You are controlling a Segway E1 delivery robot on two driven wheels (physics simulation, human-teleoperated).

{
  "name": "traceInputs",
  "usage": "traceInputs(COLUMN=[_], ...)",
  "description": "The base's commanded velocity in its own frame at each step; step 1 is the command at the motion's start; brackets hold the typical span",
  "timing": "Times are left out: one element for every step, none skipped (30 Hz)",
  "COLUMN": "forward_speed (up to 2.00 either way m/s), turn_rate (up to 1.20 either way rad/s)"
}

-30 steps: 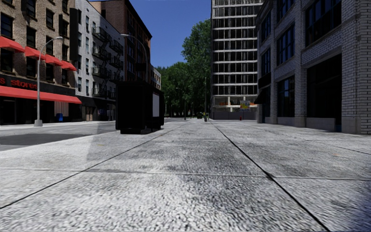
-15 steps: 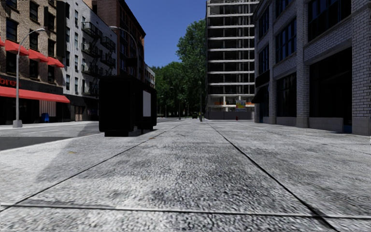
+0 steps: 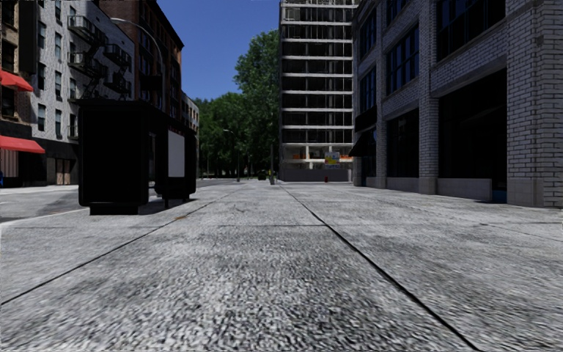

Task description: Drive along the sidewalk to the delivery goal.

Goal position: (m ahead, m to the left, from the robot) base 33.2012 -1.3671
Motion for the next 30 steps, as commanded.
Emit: traceInputs(forward_speed=[2.00,2.00,2.00,2.00,2.00,2.00,2.00,2.00,2.00,2.00,2.00,2.00,2.00,2.00,2.00,2.00,2.00,2.00,2.00,2.00,2.00,2.00,2.00,2.00,2.00,2.00,2.00,2.00,2.00,2.00], turn_rate=[0.00,0.00,0.00,0.00,0.00,0.00,0.00,0.00,0.00,0.00,0.00,0.00,0.00,0.00,0.00,0.00,0.00,0.05,0.13,0.26,0.35,0.35,0.39,0.40,0.40,0.40,0.40,0.40,0.40,0.40])
